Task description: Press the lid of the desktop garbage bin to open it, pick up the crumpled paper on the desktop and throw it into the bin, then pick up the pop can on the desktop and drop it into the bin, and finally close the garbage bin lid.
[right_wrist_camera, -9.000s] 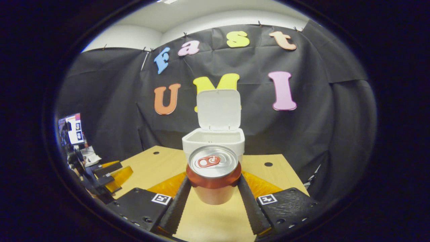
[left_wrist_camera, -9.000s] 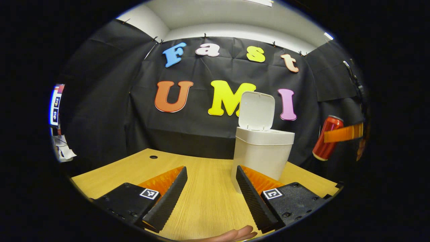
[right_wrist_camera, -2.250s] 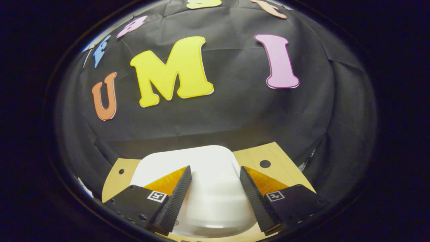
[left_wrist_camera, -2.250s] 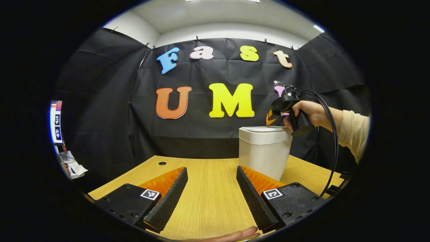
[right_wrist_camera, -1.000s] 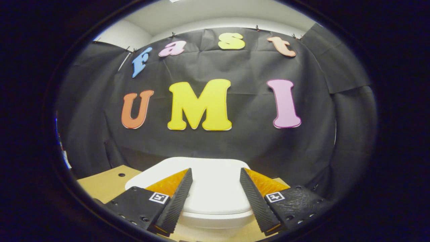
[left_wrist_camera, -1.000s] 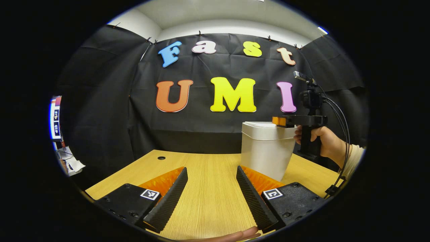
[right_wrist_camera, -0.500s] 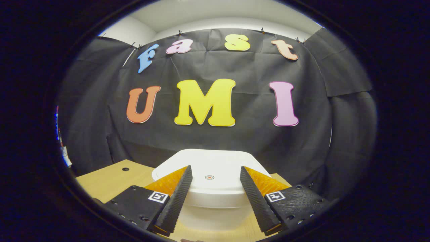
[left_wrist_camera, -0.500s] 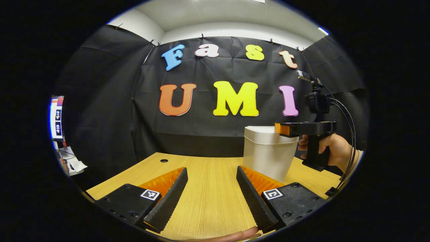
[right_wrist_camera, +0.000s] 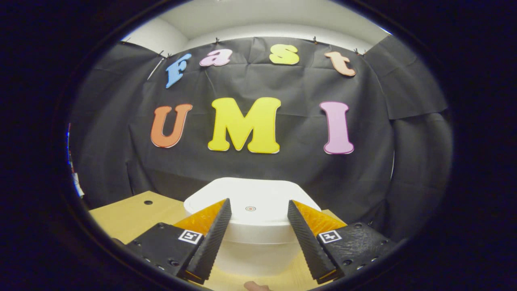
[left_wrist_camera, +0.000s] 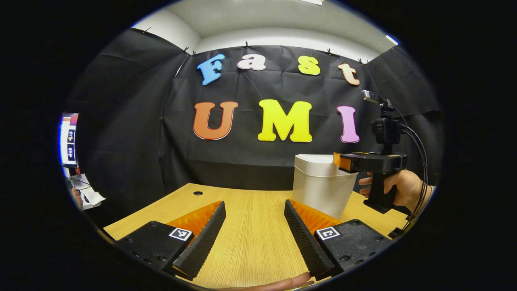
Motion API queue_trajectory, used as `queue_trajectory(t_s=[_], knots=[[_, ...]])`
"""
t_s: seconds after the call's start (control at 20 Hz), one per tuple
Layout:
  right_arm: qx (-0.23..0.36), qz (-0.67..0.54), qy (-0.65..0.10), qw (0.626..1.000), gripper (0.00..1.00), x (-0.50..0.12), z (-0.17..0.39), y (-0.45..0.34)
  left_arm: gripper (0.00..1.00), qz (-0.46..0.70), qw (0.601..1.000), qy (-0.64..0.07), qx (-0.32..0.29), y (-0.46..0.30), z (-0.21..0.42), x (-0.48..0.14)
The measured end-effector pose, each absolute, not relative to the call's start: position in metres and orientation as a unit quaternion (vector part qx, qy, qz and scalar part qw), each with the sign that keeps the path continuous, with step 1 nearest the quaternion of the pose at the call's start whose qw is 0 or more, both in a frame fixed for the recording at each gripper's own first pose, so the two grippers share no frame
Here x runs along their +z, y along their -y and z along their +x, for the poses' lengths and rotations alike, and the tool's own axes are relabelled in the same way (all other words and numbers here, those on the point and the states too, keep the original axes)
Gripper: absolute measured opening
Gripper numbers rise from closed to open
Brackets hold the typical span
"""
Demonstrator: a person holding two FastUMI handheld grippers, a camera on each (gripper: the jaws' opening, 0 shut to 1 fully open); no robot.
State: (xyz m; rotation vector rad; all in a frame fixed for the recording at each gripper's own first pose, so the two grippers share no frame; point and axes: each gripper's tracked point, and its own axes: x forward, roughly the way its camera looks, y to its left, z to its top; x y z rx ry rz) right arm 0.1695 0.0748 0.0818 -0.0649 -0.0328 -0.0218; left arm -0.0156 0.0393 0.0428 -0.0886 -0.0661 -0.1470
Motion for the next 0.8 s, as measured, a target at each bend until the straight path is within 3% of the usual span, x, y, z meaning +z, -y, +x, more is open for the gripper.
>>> queue_trajectory(t_s=[0.15,0.35,0.4,0.45,0.5,0.8], knots=[[0.014,-0.039,-0.024,0.999,0.93,0.054,0.149,-0.09,0.96,-0.045,0.995,0.043,-0.074,-0.041,-0.018,0.048],[0.01,-0.045,-0.001,0.999,0.93,0.029,0.115,-0.08,0.95,-0.042,0.995,0.045,-0.074,-0.042,-0.018,0.047],[0.007,-0.039,0.005,0.999,0.98,0.024,0.105,-0.077,0.96,-0.04,0.995,0.045,-0.074,-0.042,-0.019,0.047],[0.006,-0.033,0.009,0.999,0.89,0.018,0.094,-0.072,0.96,-0.038,0.995,0.047,-0.074,-0.041,-0.02,0.049],[0.004,-0.027,0.007,1.0,0.93,0.012,0.082,-0.066,0.95,-0.037,0.995,0.05,-0.074,-0.042,-0.02,0.05],[-0.008,-0.049,0.027,0.998,0.93,0.018,0.036,-0.035,0.96,-0.043,0.994,0.065,-0.078,-0.028,-0.025,0.058]])
